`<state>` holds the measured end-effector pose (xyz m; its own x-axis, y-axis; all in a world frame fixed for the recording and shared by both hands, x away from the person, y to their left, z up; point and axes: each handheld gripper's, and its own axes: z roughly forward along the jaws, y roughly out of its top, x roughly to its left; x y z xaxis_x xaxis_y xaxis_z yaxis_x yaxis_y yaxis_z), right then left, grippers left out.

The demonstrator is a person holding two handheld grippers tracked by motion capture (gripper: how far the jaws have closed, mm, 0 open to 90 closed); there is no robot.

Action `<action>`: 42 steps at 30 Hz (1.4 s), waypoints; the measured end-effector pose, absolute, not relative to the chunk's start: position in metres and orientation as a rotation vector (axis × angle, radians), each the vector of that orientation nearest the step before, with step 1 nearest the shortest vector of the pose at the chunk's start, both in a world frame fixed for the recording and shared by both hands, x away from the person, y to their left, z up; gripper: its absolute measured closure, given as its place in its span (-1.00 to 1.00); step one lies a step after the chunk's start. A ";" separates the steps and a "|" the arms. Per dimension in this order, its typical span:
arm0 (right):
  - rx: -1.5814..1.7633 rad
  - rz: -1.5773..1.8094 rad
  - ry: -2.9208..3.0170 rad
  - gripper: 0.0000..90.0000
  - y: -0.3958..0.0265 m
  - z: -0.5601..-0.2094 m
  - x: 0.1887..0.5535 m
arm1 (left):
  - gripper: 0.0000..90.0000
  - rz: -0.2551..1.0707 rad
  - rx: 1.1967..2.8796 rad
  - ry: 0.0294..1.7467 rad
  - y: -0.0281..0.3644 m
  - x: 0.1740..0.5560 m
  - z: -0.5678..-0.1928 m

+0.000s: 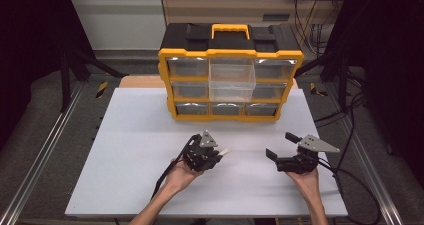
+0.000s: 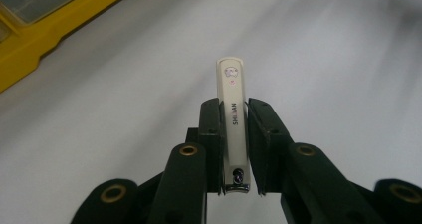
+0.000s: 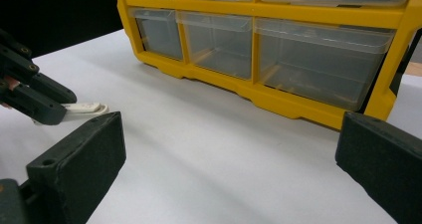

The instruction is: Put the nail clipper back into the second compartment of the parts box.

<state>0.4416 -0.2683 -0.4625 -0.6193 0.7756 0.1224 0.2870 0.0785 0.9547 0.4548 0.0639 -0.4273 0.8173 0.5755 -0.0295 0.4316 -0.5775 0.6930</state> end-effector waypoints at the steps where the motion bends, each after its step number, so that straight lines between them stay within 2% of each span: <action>1: 1.049 1.561 1.943 -0.99 -0.268 -0.462 0.442 | 0.71 0.264 2.273 0.732 0.066 0.455 -0.424; 42: 1.053 1.558 1.943 -0.99 -0.269 -0.462 0.442 | 0.71 0.359 2.175 0.683 0.093 0.453 -0.340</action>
<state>0.4416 -0.2685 -0.4623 -0.6168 0.7774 0.1231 0.2894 0.0786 0.9540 0.4529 0.0933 -0.3404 0.8129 0.5818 0.0258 0.3515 -0.5254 0.7749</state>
